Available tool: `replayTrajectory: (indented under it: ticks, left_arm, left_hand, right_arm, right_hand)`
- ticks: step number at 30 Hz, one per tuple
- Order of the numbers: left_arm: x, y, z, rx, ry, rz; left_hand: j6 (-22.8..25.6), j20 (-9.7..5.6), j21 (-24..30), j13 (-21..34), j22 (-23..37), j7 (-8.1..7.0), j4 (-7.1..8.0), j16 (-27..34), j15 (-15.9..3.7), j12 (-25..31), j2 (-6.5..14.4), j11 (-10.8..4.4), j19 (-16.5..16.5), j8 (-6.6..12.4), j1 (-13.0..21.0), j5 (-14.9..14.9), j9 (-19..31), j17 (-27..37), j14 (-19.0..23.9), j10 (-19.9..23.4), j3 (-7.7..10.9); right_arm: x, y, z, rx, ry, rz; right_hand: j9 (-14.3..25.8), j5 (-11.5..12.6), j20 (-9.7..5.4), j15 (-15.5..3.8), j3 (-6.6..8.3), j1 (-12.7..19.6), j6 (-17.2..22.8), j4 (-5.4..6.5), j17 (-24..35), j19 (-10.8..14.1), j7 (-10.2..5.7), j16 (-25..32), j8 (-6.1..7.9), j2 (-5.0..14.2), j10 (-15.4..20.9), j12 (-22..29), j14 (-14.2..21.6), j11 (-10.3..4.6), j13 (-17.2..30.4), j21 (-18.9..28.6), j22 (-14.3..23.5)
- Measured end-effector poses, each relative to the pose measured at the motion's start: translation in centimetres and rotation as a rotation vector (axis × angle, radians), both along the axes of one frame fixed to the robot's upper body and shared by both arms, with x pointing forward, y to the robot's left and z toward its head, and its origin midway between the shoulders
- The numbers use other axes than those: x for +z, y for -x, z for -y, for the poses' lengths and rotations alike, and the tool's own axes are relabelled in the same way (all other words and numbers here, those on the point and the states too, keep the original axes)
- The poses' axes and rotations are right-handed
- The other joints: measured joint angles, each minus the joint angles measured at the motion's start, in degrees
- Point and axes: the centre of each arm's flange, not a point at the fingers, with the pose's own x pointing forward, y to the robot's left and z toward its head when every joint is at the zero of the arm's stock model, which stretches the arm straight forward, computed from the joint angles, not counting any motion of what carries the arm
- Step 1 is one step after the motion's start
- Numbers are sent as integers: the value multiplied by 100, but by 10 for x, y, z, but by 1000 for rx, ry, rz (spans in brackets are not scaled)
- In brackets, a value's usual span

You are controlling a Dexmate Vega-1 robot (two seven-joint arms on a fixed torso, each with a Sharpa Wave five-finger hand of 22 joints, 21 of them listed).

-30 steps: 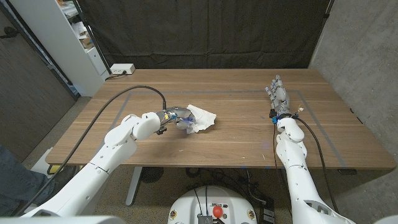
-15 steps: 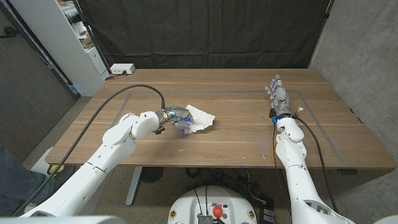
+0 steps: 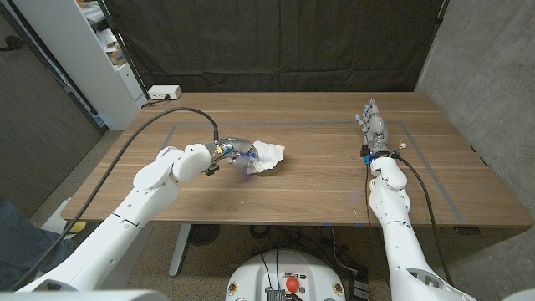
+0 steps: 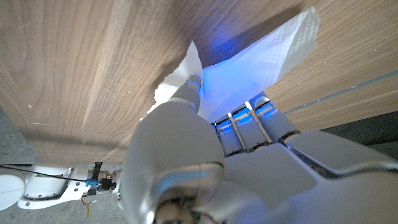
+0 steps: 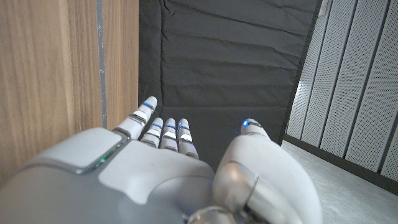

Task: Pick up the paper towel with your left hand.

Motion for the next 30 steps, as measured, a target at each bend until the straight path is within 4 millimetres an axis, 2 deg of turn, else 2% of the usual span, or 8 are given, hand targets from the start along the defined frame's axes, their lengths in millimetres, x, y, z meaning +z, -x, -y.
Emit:
replayTrajectory:
  ticks: [30]
  left_arm:
    - [40,17,-10,-68,-3,30]
  left_hand:
    - [-61,63,-61,27,0,60,8,-121,44,-80,0,51,-206,-66,0,0,-1,43,-160,-93,40]
  right_arm:
    - [6,3,-13,-4,7,18]
  right_hand:
    - [0,0,0,0,-17,0,0,-17,0,0,0,0,0,0,-1,0,0,0,0,0,0]
